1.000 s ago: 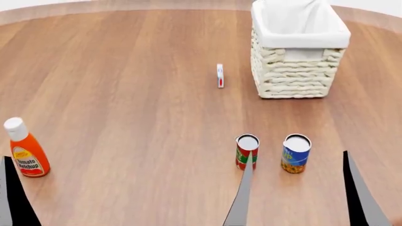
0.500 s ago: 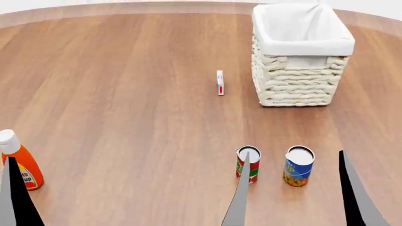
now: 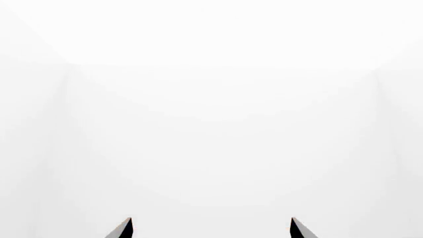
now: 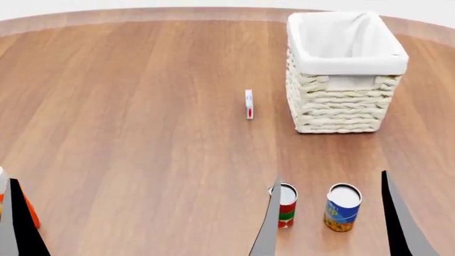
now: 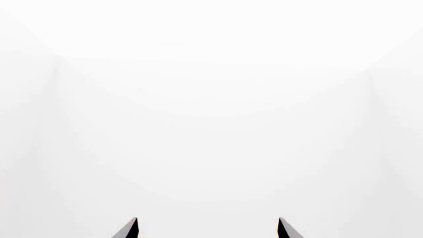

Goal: Pick up the alphabet soup and the cream cheese box, and put them in the basket.

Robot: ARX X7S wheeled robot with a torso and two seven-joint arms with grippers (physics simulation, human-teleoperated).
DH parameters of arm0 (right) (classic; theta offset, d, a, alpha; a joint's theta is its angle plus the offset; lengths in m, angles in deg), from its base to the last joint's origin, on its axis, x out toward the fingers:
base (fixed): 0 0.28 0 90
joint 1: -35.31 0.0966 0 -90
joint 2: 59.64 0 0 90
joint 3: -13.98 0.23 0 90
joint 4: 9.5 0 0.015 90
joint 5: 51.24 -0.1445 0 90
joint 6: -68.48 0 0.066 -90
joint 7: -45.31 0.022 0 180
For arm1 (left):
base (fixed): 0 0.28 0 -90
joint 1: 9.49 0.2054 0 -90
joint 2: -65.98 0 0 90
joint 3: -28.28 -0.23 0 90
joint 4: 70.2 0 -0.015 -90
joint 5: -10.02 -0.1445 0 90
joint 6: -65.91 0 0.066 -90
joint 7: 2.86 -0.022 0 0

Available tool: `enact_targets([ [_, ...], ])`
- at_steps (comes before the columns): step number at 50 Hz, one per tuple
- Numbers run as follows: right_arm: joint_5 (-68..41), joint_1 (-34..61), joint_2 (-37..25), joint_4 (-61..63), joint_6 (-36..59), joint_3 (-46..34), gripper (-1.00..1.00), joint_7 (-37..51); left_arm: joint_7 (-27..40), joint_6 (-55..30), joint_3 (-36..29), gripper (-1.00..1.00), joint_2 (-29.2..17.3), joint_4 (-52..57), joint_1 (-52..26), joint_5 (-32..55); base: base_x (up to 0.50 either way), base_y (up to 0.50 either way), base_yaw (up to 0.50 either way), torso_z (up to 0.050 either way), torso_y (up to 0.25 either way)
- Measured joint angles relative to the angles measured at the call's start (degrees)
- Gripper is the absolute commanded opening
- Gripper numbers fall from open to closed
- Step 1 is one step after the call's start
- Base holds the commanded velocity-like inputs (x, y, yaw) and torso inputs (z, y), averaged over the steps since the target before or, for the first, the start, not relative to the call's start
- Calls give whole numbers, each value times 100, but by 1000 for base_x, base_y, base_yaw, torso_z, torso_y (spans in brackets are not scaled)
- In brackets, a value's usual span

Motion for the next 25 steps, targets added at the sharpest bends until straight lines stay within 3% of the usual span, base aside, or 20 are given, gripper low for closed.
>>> enact_targets([
  [25,-28,25,-86,-16,1,-73,100,90,96,15,-76,100,-95,-90,-26,64,182,0,0,0,0],
])
